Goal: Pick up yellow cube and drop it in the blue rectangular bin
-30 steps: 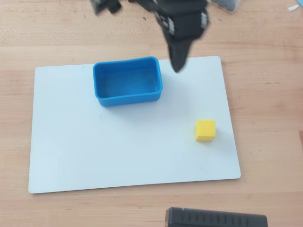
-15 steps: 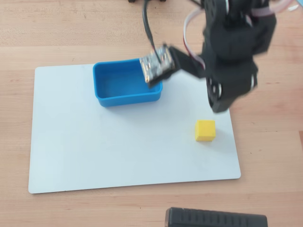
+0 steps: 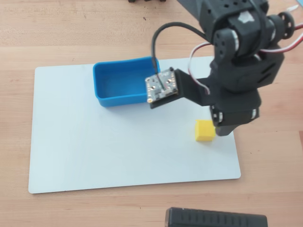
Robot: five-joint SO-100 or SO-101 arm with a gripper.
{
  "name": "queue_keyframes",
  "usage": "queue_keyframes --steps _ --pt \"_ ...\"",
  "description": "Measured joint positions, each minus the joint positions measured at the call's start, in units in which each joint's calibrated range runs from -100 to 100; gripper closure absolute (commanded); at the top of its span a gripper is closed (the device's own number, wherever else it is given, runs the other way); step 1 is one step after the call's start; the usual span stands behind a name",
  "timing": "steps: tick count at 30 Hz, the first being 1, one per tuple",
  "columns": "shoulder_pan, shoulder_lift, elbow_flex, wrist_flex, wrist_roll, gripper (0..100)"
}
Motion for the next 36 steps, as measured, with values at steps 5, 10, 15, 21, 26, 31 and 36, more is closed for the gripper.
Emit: queue_keyframes --steps 5,10,15,21,26,31,36 --pt "2.08 -0.37 5.29 0.0 0.0 84" --pt "2.08 -3.88 11.71 0.0 0.0 77" --pt "2.08 -5.45 13.04 0.0 0.0 74" --pt "0.15 -5.54 13.6 0.0 0.0 74" --pt "-0.23 -5.54 13.6 0.0 -0.54 74" --pt "-0.23 -5.54 13.6 0.0 -0.59 75" --pt "-0.23 -5.54 13.6 0.0 -0.88 75"
